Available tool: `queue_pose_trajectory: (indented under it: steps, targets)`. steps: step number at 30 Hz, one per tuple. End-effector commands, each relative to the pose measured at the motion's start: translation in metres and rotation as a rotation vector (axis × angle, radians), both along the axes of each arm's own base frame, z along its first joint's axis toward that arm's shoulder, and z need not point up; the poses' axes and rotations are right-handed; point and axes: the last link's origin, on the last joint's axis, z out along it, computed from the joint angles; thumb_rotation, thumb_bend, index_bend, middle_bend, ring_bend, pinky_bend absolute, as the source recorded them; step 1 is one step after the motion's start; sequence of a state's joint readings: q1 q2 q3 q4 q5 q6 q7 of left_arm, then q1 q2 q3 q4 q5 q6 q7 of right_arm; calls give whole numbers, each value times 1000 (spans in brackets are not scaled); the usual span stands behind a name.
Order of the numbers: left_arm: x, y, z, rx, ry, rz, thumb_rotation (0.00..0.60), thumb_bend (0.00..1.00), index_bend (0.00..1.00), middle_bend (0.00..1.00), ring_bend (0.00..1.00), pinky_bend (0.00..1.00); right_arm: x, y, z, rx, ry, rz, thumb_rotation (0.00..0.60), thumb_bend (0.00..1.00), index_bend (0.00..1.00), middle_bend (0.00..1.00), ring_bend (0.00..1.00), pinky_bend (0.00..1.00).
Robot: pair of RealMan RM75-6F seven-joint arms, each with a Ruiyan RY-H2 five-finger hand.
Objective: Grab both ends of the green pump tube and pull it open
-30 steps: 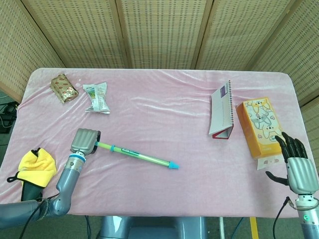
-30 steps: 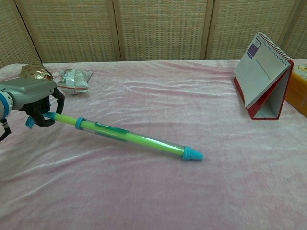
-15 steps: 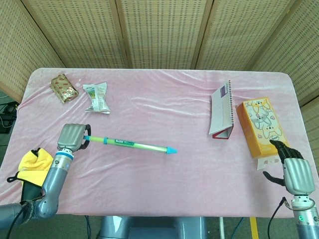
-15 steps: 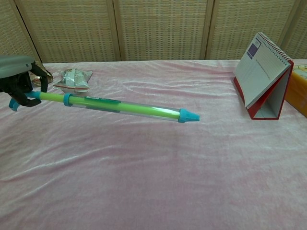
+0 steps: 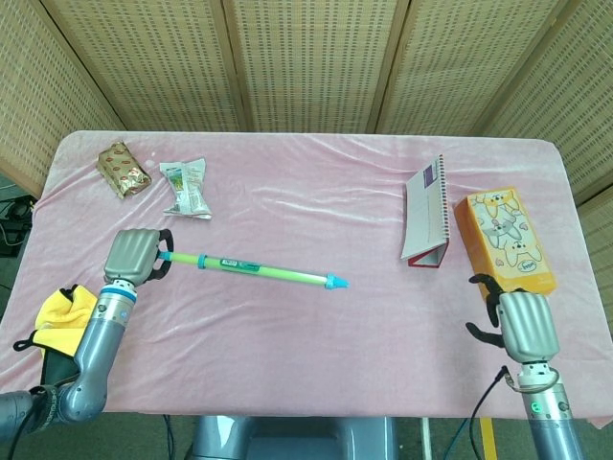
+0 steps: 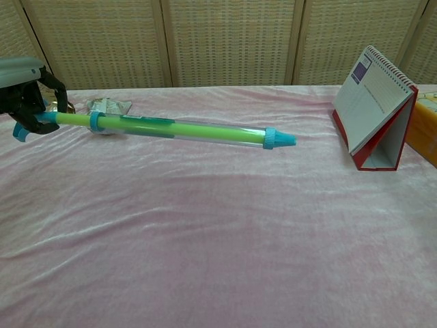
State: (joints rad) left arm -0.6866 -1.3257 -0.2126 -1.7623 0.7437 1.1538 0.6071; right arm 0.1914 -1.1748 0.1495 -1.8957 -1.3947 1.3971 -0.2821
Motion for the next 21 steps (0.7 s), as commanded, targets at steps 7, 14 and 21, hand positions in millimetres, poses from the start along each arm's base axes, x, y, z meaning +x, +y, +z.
queue_pose_trajectory:
  steps: [7,14,21]
  targets:
    - [11,0,1,-3,-22,8,600,646,855,956,864,811,70,-29,-46,133,-11,-8,600,294,393,1000,1000,833]
    - [15,1,-1,-13,-11,3,600,646,855,956,864,811,98,-44,-68,136,-23,18,600,305,394,1000,1000,833]
    - [17,1,-5,-25,-6,4,600,645,855,956,864,811,109,-53,-80,123,-78,11,600,360,441,1000,1000,833]
